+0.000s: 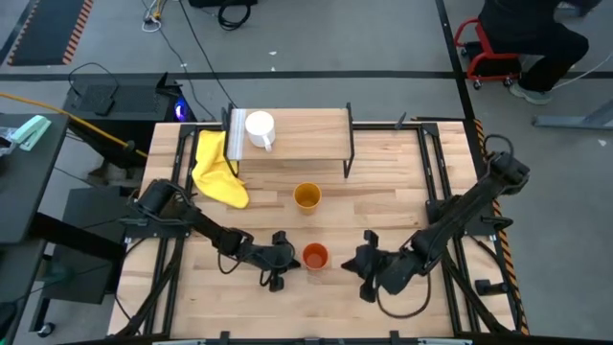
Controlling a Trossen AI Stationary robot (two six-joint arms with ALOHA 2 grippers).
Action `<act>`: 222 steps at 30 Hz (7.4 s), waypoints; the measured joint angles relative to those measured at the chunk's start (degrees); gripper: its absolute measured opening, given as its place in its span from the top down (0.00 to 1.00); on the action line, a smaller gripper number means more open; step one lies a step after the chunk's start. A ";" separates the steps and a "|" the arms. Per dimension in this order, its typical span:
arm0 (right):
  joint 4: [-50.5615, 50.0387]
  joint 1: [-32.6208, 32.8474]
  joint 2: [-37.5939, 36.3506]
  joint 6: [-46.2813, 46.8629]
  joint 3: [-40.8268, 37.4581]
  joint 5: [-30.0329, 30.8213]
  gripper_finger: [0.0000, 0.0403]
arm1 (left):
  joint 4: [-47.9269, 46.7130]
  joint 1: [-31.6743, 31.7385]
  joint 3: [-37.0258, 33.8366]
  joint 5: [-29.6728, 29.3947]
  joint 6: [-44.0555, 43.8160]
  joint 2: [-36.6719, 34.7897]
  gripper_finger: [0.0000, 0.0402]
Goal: Stack small to large cups/mugs on shelf
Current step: Put the orange cup on the shelf
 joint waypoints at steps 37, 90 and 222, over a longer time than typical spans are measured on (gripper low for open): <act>7.26 -15.95 -11.56 -9.56 0.01 -15.42 0.70 | -14.00 -2.28 -1.28 -18.16 -1.56 -7.85 0.95; -36.52 -22.12 11.61 5.96 27.29 -27.66 0.74 | -5.57 -4.28 -14.48 -46.55 -17.39 -17.54 0.97; -63.83 -24.78 18.65 -7.69 54.47 -18.37 0.99 | 9.40 -5.95 -13.89 -16.17 -13.46 -12.20 0.96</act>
